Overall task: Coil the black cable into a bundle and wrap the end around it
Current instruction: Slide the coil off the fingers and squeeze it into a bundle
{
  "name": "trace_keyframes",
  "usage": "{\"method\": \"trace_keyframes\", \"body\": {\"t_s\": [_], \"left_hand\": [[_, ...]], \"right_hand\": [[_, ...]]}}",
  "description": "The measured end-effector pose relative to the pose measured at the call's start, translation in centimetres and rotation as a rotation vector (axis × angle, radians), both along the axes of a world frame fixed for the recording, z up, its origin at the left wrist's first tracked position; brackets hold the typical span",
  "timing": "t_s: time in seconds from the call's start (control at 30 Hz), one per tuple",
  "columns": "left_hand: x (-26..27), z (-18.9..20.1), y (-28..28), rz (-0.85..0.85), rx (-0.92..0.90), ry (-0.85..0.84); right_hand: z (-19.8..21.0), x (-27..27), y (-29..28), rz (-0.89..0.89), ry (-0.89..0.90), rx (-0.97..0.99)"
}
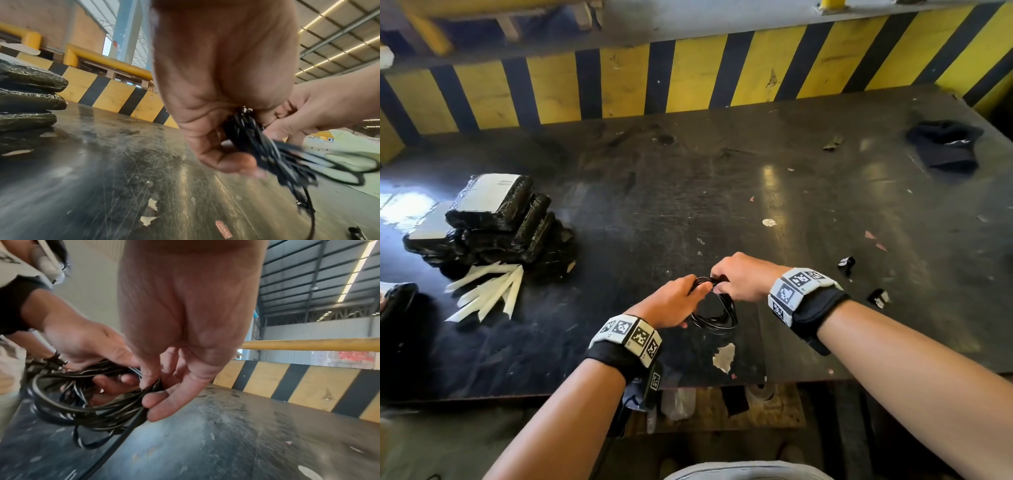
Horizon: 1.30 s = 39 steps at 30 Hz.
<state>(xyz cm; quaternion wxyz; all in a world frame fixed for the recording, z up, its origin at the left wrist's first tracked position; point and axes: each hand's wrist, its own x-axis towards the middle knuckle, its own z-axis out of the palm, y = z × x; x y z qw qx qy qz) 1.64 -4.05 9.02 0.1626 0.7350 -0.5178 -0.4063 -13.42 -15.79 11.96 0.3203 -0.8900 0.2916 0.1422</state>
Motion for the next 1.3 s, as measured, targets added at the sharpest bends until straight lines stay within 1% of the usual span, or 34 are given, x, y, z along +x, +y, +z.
{"method": "trace_keyframes", "body": {"t_s": [0.1,0.2,0.27,0.33,0.43,0.53,0.6,0.77,0.93,1.03,1.17,1.3], "left_hand": [[0.2,-0.3,0.1,0.004,-0.135,-0.019],[0.4,-1.0,0.4,0.087,-0.247,-0.017],[0.6,-1.4,0.6,0.129,-0.289,-0.010],[0.7,-1.8,0.8,0.160,-0.308,0.004],[0.9,-2.2,0.9,0.217,-0.320,0.033],[1.3,-2.4,1.0,0.248,-0.317,0.037],[1.4,-2.4,1.0,0.249,-0.318,0.039],[1.3,-2.1,1.3,0.210,-0.315,0.025],[1.2,-2.2,1.6,0.178,-0.302,0.017],[1.2,-2.4,1.7,0.152,-0.279,0.003],[1.1,-2.6,2.1,0.129,-0.268,-0.016],[0.6,-2.6,2.4,0.106,-0.268,-0.029]], "right_hand": [[-0.2,-0.4,-1.0,-0.102,-0.119,0.151],[-0.9,-1.6,-1.6,-0.242,-0.281,0.457],[-1.5,-2.5,-1.3,-0.332,-0.345,0.607],[-2.2,-2.9,-0.6,-0.409,-0.388,0.709],[-3.0,-3.1,0.0,-0.481,-0.413,0.803],[-3.5,-3.2,0.3,-0.489,-0.411,0.905],[-3.8,-3.1,0.5,-0.469,-0.408,0.921],[-4.2,-2.6,0.8,-0.494,-0.380,0.840],[-4.3,-2.1,1.1,-0.545,-0.362,0.911],[-4.5,-1.9,1.1,-0.534,-0.338,0.839],[-4.7,-2.0,0.9,-0.626,-0.355,0.740],[-4.8,-1.8,1.0,-0.668,-0.372,0.723]]}}
